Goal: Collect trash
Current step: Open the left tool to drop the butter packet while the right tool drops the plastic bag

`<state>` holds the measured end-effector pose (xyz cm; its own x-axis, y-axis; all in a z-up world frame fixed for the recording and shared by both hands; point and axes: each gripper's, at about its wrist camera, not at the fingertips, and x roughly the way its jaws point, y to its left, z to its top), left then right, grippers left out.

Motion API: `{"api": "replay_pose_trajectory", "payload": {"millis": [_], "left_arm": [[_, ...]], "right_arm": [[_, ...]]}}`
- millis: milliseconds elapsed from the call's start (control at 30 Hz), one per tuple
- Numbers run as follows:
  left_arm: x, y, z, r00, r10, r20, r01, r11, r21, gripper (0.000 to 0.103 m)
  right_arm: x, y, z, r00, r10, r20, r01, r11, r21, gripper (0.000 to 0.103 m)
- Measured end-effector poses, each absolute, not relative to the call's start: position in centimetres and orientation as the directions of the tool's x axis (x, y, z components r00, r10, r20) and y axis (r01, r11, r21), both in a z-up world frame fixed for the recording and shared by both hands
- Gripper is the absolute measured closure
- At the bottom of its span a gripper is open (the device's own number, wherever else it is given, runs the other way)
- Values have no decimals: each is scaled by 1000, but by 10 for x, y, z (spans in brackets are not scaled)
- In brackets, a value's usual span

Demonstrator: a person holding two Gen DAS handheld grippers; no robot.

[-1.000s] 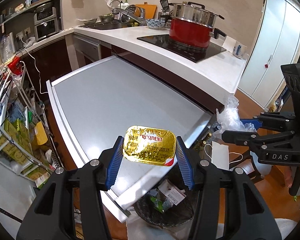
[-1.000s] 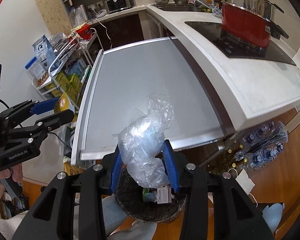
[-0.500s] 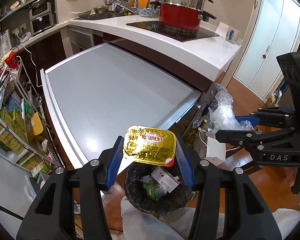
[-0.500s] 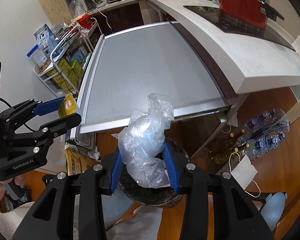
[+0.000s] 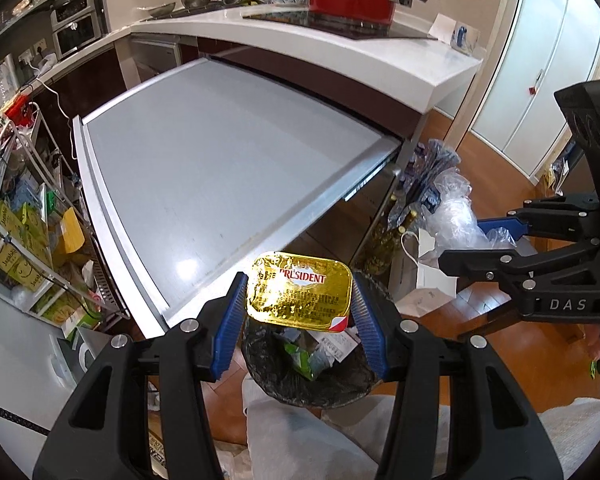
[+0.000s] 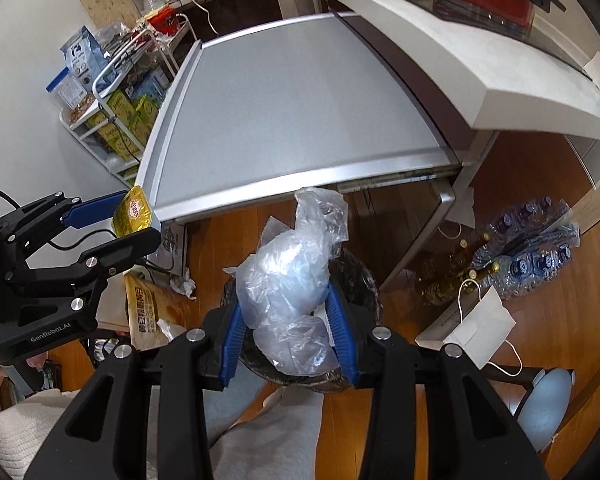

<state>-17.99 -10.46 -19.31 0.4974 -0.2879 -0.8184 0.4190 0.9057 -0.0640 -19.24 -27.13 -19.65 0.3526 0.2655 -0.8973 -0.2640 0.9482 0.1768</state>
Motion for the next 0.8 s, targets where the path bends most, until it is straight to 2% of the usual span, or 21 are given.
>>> {"api": "replay_pose_trajectory", "payload": {"millis": [800], "left_arm": [[-186,-130,-304,324,-149,-934,459,888,17,51]], "right_arm": [[-174,-270,-309,148,182,-972,-239,960,144,64]]}}
